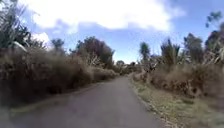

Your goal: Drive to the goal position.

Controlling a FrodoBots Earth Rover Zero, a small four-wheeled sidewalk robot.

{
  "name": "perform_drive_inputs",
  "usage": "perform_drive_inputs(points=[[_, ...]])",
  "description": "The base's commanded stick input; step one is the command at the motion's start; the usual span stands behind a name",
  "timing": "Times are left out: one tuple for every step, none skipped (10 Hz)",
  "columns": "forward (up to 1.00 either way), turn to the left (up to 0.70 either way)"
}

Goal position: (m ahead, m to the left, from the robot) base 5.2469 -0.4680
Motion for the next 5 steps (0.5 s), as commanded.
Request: perform_drive_inputs(points=[[0.85,0.00],[0.85,0.00],[0.85,0.00],[0.85,-0.34],[0.85,-0.28]])
